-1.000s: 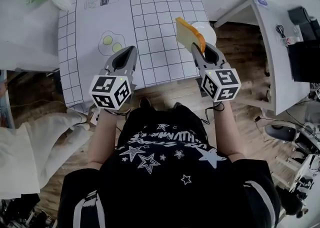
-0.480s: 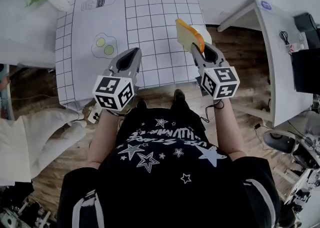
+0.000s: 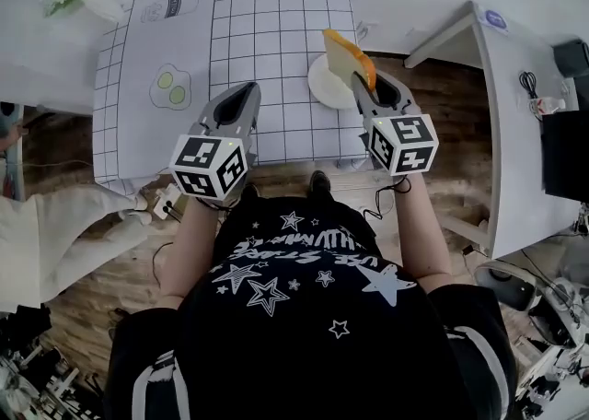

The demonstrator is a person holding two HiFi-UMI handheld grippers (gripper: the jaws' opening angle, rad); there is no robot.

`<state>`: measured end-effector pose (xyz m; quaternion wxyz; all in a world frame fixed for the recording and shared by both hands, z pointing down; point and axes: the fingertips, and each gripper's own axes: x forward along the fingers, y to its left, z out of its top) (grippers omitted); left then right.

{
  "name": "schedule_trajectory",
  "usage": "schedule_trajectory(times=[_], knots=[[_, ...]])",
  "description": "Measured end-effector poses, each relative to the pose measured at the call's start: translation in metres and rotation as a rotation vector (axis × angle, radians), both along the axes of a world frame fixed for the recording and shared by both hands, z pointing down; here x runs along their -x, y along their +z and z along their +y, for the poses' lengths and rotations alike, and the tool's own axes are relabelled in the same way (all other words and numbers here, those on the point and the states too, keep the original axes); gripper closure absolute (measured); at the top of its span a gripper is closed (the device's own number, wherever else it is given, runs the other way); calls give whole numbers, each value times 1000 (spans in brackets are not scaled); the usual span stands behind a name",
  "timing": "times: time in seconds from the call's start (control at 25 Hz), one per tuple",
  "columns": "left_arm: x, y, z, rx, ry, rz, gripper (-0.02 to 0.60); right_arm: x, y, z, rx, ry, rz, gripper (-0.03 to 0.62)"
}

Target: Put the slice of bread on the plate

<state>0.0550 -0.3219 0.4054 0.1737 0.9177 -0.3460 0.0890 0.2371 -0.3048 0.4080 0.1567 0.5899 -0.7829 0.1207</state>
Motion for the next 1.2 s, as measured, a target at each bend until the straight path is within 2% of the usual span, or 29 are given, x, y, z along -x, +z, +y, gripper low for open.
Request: schedule_trajectory(times=[0.12,0.36,0.48,0.64,0.8,1.04,1.2], knots=[[-20,4,1,-1,-11,-20,572,-20,2,-1,-6,-24,98,497],[-49,6,-4,-9,-47,-36,572,-37,17,-10,-26,-112,386,497],[-56,8,-8,-10,-68,-47,572,-36,31,-20,-25,-179,547,497],[-59,10,-10,-8,-103,-61,572,-25,48,-28,-42,-271,683,497],[-59,15,-7,-1,-129,-74,572,-19,65,-32,-62,-336,877,497],[-55,20,-4,15,-170,-83,572,-10,92,-26,-48,-414,987,497],[-55,20,-1,7,-180,-98,572,-8,108,-23,-39,-430,1063,497]])
